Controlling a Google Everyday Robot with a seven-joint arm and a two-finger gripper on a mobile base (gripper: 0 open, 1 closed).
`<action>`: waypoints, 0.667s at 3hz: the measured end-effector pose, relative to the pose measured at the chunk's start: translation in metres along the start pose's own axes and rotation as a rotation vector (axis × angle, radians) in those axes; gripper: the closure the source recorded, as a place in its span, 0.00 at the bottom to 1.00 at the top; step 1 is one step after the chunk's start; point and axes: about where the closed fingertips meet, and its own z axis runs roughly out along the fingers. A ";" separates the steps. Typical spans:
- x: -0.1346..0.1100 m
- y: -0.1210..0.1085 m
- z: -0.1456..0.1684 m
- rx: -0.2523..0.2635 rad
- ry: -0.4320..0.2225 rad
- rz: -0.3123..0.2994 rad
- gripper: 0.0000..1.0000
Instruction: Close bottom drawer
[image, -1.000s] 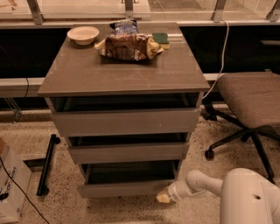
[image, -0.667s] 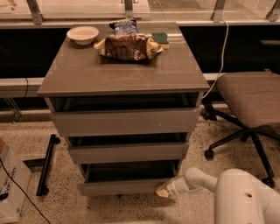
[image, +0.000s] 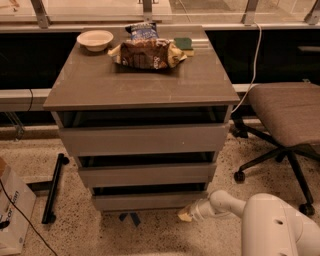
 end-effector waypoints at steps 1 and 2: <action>-0.017 -0.032 0.000 0.071 -0.032 -0.019 0.82; -0.036 -0.060 -0.005 0.136 -0.081 -0.042 0.59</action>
Offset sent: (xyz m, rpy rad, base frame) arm 0.1084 -0.0297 0.0226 -0.0278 -0.2466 -0.1180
